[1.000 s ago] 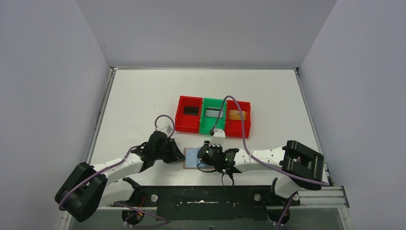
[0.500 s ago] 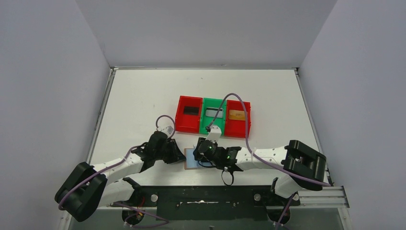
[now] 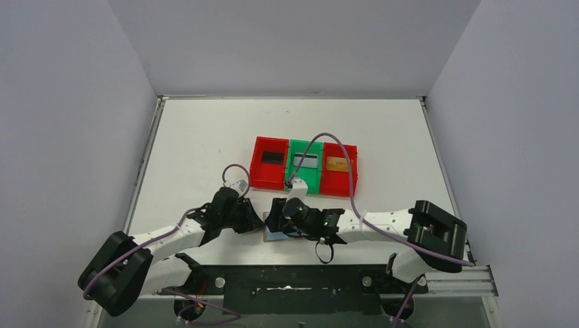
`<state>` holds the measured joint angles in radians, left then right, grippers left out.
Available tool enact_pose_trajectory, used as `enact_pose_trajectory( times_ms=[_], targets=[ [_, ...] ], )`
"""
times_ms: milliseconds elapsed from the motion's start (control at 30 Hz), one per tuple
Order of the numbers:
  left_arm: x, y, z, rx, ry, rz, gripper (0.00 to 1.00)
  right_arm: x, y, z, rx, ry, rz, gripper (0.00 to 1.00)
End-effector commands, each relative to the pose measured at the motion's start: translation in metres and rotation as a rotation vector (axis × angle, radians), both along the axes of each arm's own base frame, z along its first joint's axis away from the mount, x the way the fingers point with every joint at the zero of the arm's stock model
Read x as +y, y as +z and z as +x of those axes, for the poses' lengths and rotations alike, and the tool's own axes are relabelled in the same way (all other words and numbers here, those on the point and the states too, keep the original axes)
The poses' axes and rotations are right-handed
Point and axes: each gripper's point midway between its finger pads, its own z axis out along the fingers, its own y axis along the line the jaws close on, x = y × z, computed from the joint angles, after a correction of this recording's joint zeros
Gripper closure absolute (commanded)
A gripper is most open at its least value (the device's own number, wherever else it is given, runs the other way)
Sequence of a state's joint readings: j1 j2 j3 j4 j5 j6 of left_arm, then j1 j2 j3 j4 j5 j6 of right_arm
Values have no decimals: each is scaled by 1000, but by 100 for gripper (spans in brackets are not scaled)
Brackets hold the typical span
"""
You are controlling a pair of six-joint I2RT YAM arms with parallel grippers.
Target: Take the credit cards out of the card holder
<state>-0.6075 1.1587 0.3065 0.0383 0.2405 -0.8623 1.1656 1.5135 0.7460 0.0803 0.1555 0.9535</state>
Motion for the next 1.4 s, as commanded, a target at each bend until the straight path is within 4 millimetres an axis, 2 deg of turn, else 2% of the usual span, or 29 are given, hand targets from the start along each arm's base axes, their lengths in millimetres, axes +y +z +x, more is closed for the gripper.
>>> enact_pose_trajectory(
  times_ms=[0, 100, 167, 567, 733, 900, 1033, 1100, 1233, 1367],
  targets=[
    [-11, 20, 12, -64, -4, -52, 85, -33, 28, 19, -84, -170, -41, 48],
    [-11, 22, 12, -67, -5, -53, 85, -68, 19, 23, -77, -297, -120, 47],
    [-11, 23, 13, -71, -5, -54, 85, -83, 11, 23, -59, -340, -147, 46],
    [-13, 25, 13, -69, -15, -52, 85, -89, -18, 20, 1, -360, -188, 46],
    [-13, 24, 13, -66, -17, -51, 85, -71, -22, 19, 18, -295, -136, 49],
    [-14, 23, 12, -61, -24, -52, 85, -49, -15, 19, 9, -223, -78, 74],
    [-15, 22, 12, -58, -31, -53, 85, -30, -4, 18, -7, -157, -24, 90],
    [-16, 22, 12, -55, -34, -54, 85, -22, 2, 18, -16, -137, 27, 91],
    [-15, 21, 12, -56, -33, -52, 85, -12, 7, 14, -14, -93, 102, 100],
    [-16, 22, 12, -58, -33, -54, 85, -3, 10, 12, 9, -44, 191, 100]
  ],
)
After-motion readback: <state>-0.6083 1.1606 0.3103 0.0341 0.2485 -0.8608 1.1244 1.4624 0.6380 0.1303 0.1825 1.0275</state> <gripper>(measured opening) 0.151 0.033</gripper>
